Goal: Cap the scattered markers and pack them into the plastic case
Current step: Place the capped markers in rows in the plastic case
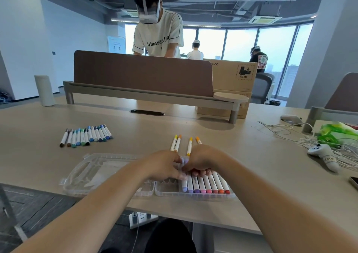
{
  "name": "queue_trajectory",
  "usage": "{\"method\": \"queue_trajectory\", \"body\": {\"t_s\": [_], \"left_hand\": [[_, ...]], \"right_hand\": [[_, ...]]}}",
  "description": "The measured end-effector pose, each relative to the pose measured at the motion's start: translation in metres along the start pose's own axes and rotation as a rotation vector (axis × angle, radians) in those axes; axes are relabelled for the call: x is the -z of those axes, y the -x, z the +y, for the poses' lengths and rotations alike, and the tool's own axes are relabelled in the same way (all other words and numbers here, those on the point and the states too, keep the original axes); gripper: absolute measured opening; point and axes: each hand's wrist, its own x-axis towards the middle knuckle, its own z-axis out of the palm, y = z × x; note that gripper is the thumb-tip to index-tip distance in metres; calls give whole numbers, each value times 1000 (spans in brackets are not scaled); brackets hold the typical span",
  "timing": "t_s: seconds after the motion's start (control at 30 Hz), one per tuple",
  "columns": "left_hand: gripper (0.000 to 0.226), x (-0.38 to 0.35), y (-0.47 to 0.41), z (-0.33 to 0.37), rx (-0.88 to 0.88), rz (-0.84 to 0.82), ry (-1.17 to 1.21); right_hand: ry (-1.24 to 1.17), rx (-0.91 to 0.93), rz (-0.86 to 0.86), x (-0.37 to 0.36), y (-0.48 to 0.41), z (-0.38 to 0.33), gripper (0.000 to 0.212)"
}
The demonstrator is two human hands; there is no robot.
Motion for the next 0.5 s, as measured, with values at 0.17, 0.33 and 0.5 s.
{"method": "queue_trajectory", "body": {"t_s": [0.17,0.33,0.5], "left_hand": [[65,-1,0,2,2,1,-29],[67,0,-2,1,0,-13,-41],[62,6,-8,5,-6,-41,-14]], "right_hand": [[91,-3,-29,2,-3,-3,43],[110,-17,-60,3,-4,-3,44],[50,15,-65,6,-7,2,42]]}}
